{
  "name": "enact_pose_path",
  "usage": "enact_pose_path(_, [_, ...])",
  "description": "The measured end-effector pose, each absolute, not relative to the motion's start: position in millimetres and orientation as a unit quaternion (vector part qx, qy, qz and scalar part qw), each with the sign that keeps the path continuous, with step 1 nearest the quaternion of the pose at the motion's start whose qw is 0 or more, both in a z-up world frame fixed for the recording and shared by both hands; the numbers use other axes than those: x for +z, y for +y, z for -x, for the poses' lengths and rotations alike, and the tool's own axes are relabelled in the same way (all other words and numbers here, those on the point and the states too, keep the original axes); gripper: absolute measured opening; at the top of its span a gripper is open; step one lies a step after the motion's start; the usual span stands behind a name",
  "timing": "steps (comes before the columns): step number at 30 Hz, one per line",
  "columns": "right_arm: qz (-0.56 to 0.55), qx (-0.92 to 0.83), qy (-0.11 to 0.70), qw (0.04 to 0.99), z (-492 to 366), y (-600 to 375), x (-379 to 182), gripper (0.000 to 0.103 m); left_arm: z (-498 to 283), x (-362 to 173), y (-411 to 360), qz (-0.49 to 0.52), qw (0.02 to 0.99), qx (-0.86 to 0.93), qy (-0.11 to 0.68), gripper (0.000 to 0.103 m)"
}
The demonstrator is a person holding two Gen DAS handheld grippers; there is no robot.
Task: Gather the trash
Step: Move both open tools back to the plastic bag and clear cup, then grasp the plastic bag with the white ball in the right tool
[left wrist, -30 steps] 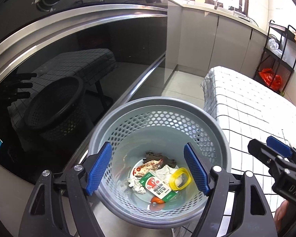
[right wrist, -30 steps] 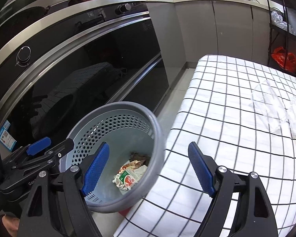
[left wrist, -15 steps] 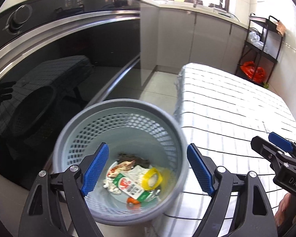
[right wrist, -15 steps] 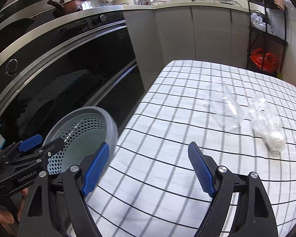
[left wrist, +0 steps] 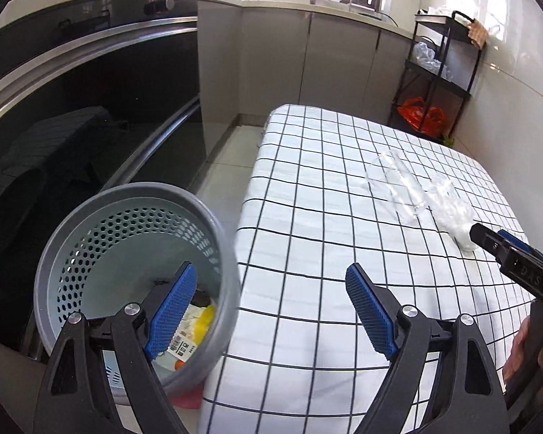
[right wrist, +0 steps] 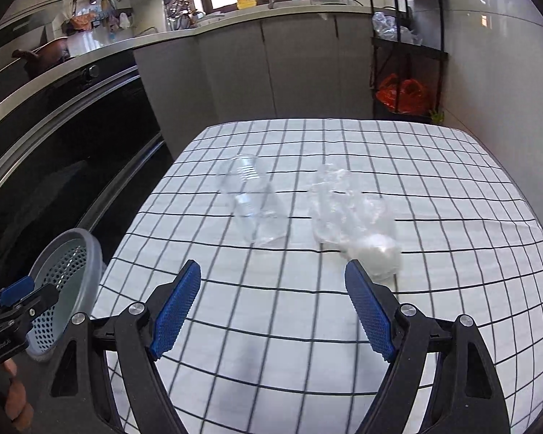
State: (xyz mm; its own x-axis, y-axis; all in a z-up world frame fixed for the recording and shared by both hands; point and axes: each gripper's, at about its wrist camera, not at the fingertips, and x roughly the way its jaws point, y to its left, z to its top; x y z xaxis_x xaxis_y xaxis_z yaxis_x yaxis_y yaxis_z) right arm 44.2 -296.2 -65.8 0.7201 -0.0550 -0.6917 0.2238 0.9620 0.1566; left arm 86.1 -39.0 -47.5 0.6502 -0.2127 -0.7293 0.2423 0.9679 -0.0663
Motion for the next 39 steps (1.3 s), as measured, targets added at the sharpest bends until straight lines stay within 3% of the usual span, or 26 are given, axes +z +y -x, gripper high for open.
enact_pose_path(10, [-0.13,-0.13,0.381,0.906,-48.5,-366.0,-84.9,0.078,-77.0,-53.2,-90.8,-0.055,0.902,-0.157,0.399,0.084])
enact_pose_path(28, [-0.132,-0.12,0.438,0.881,-110.3,-391.6,-130.7,0.08,-83.0,-66.7,-113.5,-0.085,0.893,-0.16,0.411,0.085])
enact_pose_path(30, [-0.138,-0.119,0.436,0.881,-112.2,-392.5,-131.0,0.076,-83.9,-67.2,-117.2,-0.089,0.893,-0.158,0.412,0.085])
enact_pose_path(32, [-0.141,-0.115,0.439,0.88,-113.4,-392.5,-131.3,0.056,-85.7,-67.0,-121.3,-0.091,0.893,-0.159,0.412,0.085])
enact_pose_path(35, [-0.136,-0.109,0.446,0.878,-116.0,-389.1,-132.3,0.041,-89.9,-65.4,-129.8,-0.091,0.892,-0.161,0.412,0.085])
enact_pose_path(39, [-0.142,-0.103,0.434,0.884,-114.0,-388.3,-124.2,0.038,-99.2,-63.5,-148.5,-0.091,0.894,-0.164,0.408,0.086])
